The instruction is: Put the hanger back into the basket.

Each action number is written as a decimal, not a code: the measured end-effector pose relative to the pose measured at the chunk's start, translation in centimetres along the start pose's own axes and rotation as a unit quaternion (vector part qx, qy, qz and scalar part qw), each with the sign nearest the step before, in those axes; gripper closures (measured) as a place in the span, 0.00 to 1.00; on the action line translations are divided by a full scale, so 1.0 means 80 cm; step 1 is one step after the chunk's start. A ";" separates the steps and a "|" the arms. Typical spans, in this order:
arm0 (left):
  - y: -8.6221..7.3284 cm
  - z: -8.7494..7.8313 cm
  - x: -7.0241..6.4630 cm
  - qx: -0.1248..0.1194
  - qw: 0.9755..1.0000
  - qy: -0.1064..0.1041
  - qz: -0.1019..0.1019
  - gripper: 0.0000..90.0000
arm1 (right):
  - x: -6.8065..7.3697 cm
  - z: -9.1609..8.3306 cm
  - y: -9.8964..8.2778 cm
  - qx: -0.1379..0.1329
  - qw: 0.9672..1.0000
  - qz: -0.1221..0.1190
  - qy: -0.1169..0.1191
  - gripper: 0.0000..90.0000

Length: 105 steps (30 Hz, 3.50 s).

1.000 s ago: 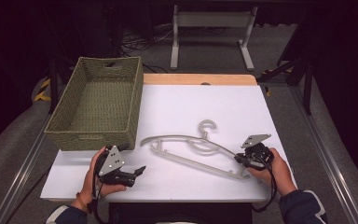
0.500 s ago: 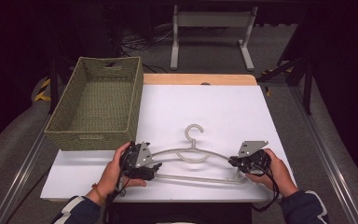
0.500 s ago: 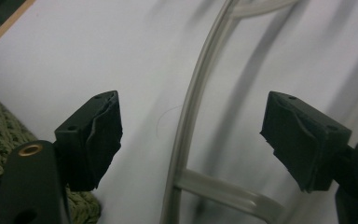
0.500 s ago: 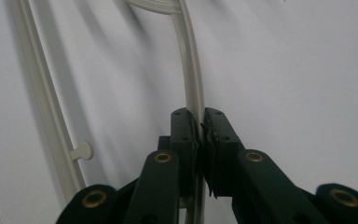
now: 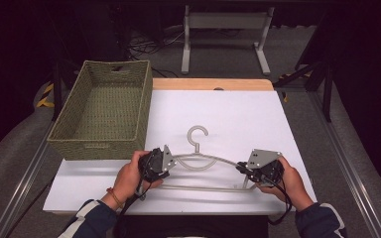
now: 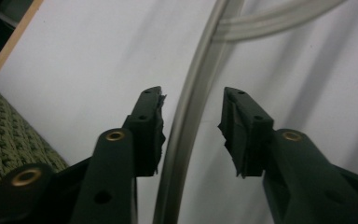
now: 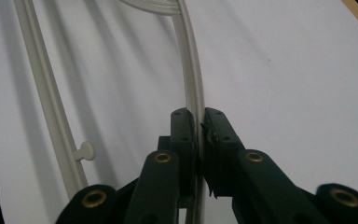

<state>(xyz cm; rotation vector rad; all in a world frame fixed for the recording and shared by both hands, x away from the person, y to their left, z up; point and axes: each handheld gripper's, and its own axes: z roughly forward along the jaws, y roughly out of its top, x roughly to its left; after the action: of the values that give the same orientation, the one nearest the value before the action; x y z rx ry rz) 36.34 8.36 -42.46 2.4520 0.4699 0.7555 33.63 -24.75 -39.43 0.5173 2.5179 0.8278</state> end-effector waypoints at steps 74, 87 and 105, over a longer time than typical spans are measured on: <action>-0.012 -0.153 0.154 -0.135 0.973 0.064 -0.175 0.91 | -0.025 -0.040 -0.055 -0.143 0.967 0.161 -0.135 0.16; -0.026 -0.140 0.203 -0.102 0.972 0.106 -0.182 0.91 | -0.014 -0.032 -0.050 -0.164 0.967 0.148 -0.124 0.16; -0.051 -0.111 0.276 -0.068 0.968 0.130 -0.206 0.91 | -0.011 -0.020 -0.049 -0.149 0.972 0.138 -0.119 0.16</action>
<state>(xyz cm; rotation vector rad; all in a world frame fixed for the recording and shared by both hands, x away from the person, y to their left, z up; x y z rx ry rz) 47.65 25.21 -29.41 2.0381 0.9582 0.8942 32.70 -28.86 -40.46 0.8204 2.0822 1.1487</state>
